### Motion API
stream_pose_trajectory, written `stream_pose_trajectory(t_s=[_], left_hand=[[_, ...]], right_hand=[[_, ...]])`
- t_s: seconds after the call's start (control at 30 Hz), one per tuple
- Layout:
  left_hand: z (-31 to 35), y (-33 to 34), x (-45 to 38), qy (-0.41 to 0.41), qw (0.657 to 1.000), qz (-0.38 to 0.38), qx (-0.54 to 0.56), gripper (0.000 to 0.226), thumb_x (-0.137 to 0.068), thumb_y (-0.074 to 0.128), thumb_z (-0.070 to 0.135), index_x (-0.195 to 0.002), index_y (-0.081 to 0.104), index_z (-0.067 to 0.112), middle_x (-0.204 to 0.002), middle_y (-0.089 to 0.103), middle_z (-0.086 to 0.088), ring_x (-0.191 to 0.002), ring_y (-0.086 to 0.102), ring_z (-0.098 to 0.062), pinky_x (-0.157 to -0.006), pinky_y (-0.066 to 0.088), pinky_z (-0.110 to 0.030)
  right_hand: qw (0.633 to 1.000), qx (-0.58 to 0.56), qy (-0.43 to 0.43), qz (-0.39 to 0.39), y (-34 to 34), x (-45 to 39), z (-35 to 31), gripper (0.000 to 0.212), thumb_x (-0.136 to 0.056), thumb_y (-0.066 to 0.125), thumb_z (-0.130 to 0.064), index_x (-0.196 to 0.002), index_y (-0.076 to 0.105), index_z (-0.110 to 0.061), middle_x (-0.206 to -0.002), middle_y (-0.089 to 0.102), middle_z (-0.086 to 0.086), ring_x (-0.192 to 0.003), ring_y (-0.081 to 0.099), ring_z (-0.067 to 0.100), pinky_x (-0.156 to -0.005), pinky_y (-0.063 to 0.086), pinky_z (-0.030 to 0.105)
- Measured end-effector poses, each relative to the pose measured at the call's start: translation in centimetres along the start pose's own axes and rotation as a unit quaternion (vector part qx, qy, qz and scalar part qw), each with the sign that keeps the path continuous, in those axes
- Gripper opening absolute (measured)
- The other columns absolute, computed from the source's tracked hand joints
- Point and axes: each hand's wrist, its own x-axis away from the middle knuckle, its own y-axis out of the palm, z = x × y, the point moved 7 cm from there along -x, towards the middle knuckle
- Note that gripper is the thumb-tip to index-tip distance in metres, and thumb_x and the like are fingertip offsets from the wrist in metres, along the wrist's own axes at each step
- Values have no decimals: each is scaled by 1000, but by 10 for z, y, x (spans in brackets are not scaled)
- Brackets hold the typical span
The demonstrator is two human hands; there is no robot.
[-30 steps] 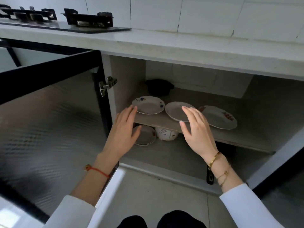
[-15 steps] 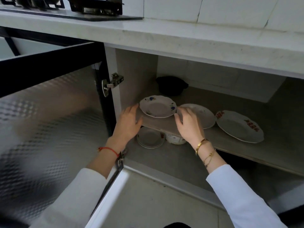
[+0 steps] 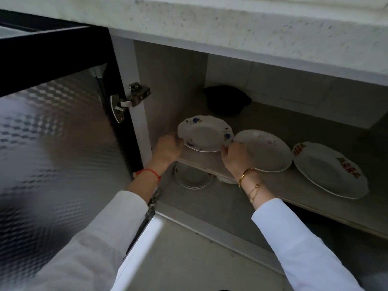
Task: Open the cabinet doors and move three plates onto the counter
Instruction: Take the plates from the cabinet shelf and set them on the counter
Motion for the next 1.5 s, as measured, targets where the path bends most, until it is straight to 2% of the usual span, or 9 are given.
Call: stream_pose_trajectory(t_s=[0.23, 0.4, 0.57, 0.77, 0.93, 1.1, 1.2, 1.3, 1.5], left_hand=[[-10, 11, -19, -23, 1000, -3, -18, 36, -101, 43, 24, -125, 58, 3, -126, 62, -24, -117, 57, -40, -90, 44, -37], [-26, 17, -29, -75, 994, -2, 80, 31, -98, 51, 23, -118, 62, 3, -114, 68, -24, -103, 66, -38, -91, 52, -39], [-31, 23, -33, -102, 976, -17, 191, 31, -95, 58, 16, -124, 61, 8, -92, 65, -10, -58, 56, -10, -44, 47, -9], [-34, 22, -30, -91, 974, -10, 208, 30, -93, 60, 14, -122, 64, 10, -96, 68, -13, -84, 60, -19, -84, 52, -34], [-41, 16, -16, -82, 964, 17, 252, 28, -89, 63, 7, -117, 67, 3, -86, 67, -12, -76, 61, -19, -85, 53, -37], [-35, 5, 7, -43, 948, 31, 312, 36, -87, 64, 1, -120, 65, 15, -97, 70, -6, -82, 65, -15, -83, 53, -29], [-34, -2, 25, -27, 948, 48, 312, 43, -87, 64, 3, -126, 62, 22, -97, 71, 2, -84, 65, -10, -77, 53, -25], [-30, -7, 48, -12, 942, 56, 331, 45, -87, 64, 2, -125, 61, 25, -76, 72, 19, -67, 64, 5, -62, 52, -14], [-28, -16, 105, -11, 946, 78, 313, 47, -85, 70, 7, -130, 61, 20, -85, 69, 7, -67, 62, 3, -65, 52, -16]], right_hand=[[998, -56, 22, -9, 16, -4, 2, 39, -99, 43, -30, -96, 67, 0, -101, 70, 19, -96, 65, 34, -74, 48, 34], [995, -85, 47, 7, 17, -3, -1, 35, -99, 43, -25, -104, 65, 2, -109, 68, 20, -103, 63, 35, -78, 48, 35], [979, -176, 101, 13, 22, -7, 6, 33, -94, 49, -21, -102, 65, 7, -106, 69, 23, -101, 65, 37, -84, 54, 39], [941, -312, 131, 10, 28, -9, 9, 25, -86, 54, -12, -75, 69, 5, -78, 72, 22, -76, 70, 38, -73, 58, 51], [910, -373, 179, -27, 37, 0, 15, 32, -82, 61, -12, -50, 61, -13, -50, 65, 5, -54, 70, 26, -60, 61, 41], [862, -460, 207, -47, 40, 22, 20, 21, -77, 72, -12, -57, 65, -15, -41, 62, -2, -36, 59, 7, -36, 44, 16], [835, -502, 209, -88, 40, 38, 19, 10, -79, 72, -7, -73, 65, -10, -44, 63, -3, -35, 57, 7, -36, 44, 16], [825, -512, 206, -123, 35, 57, 17, 11, -82, 69, -3, -83, 59, -9, -57, 65, 4, -34, 58, 7, -34, 44, 16], [804, -547, 200, -118, 13, 113, 19, 32, -82, 69, 0, -106, 47, -6, -69, 65, 9, -36, 58, 8, -34, 44, 17]])
